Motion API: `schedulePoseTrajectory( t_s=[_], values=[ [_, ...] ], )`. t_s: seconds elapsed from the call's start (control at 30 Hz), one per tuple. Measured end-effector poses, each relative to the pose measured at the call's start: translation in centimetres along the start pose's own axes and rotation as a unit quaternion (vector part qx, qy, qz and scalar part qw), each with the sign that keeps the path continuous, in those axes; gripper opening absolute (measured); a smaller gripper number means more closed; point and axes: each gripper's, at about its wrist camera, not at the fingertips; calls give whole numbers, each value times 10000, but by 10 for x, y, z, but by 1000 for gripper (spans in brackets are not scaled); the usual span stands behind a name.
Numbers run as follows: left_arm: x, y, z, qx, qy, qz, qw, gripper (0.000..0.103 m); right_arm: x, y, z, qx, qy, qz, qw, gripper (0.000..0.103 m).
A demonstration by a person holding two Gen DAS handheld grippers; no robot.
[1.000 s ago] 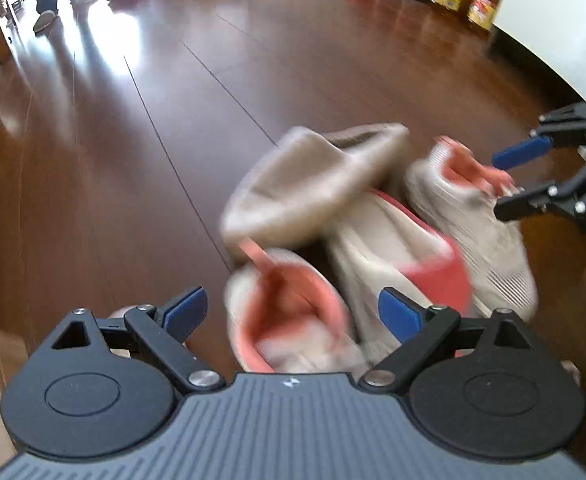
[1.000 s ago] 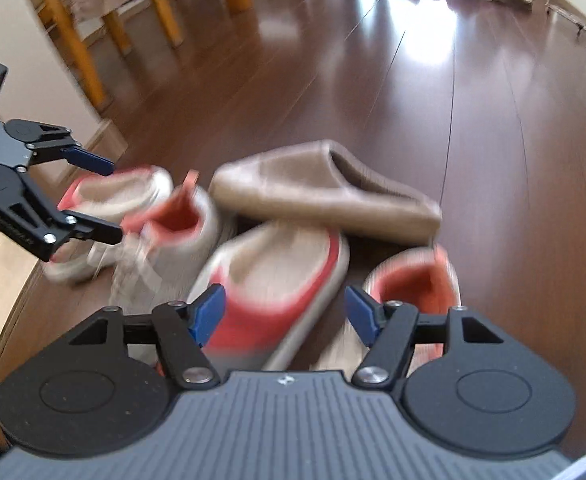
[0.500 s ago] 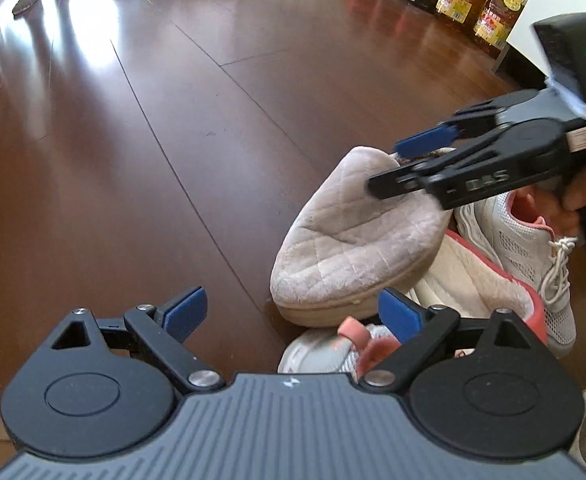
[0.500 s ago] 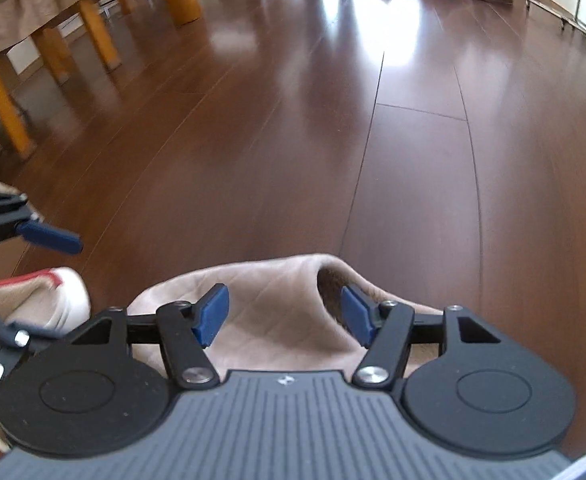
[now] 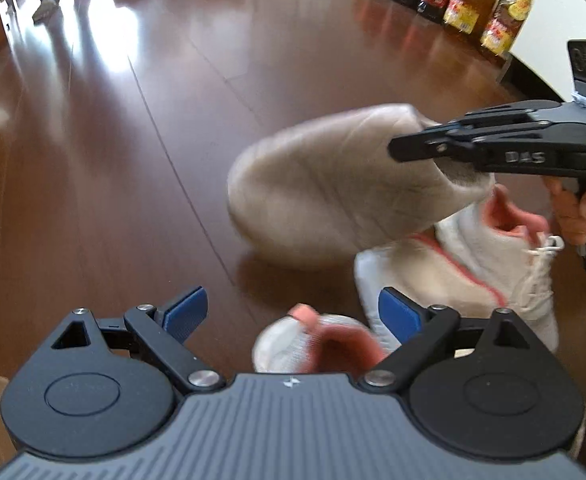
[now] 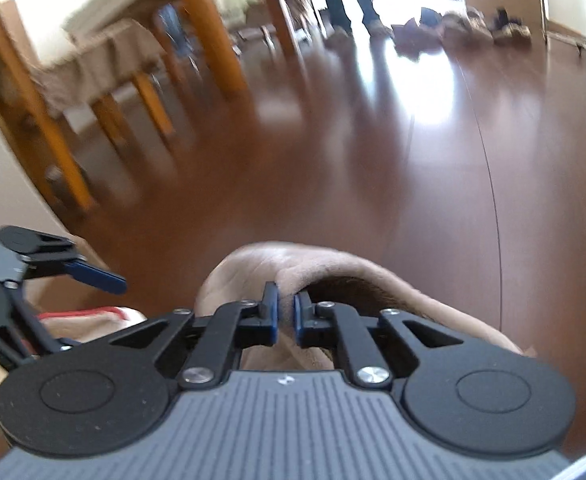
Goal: Organize scattered shoes
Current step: 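Grasp the heel of a beige quilted slipper with the right gripper, then carry the beige slipper beside the white sneaker pair and release it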
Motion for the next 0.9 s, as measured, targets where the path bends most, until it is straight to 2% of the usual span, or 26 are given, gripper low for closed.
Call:
schedulePoseTrajectory(
  t_s=[0.13, 0.2, 0.3, 0.33, 0.4, 0.43, 0.5, 0.57, 0.6, 0.63, 0.67, 0.7, 0.73, 0.8, 0.87, 0.9],
  values=[
    [-10, -45, 31, 271, -6, -312, 9991, 94, -24, 5, 89, 388, 17, 753, 9964, 6],
    [-19, -83, 48, 366, 45, -402, 9985, 96, -38, 4, 126, 613, 231, 1144, 9913, 6],
    [-31, -146, 69, 468, 95, -328, 9983, 95, -70, -3, 179, 1221, 875, 1735, 9733, 6],
    [-35, -160, 73, 461, 126, -307, 9984, 95, -85, -4, 197, 1490, 1176, 2077, 9596, 6],
    [-44, -192, 82, 442, 228, -240, 9985, 95, -108, -6, 223, 1771, 1603, 2512, 9380, 6],
    [-51, -211, 87, 436, 302, -189, 9984, 95, -123, -9, 239, 1981, 1896, 2725, 9223, 6],
    [-64, -252, 98, 581, 501, -75, 9970, 95, -157, -11, 261, 2430, 2416, 3153, 8850, 6],
    [-77, -299, 112, 702, 648, 58, 9954, 95, -190, -8, 275, 2748, 2863, 3671, 8413, 6],
    [-83, -328, 122, 741, 711, 134, 9946, 95, -200, -6, 278, 2802, 2999, 3856, 8264, 6],
    [-86, -333, 125, 756, 721, 153, 9944, 95, -219, -3, 282, 2778, 3189, 4158, 8051, 7],
    [-90, -354, 135, 843, 758, 238, 9933, 95, -238, -3, 285, 2712, 3410, 4396, 7854, 8],
    [-94, -378, 145, 938, 799, 330, 9918, 95, -248, -2, 284, 2605, 3533, 4485, 7786, 11],
    [-98, -387, 152, 964, 809, 368, 9914, 95, -262, -2, 282, 2300, 3608, 4413, 7888, 23],
    [-106, -413, 167, 1028, 885, 451, 9897, 95, -280, -9, 280, 1899, 3657, 3724, 8316, 43],
    [-113, -425, 175, 1044, 915, 399, 9895, 96, -287, -20, 290, 1871, 3496, 2716, 8769, 48],
    [-118, -434, 178, 1000, 890, 288, 9906, 96, -291, -25, 294, 1873, 3418, 2384, 8895, 57]
  ],
)
Point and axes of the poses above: each gripper's, at about its wrist camera, not at the fingertips, and z roughly against the way its jaws point, y to its left, x to its top, and after that the axes turned 7 degrees about y, right-handed
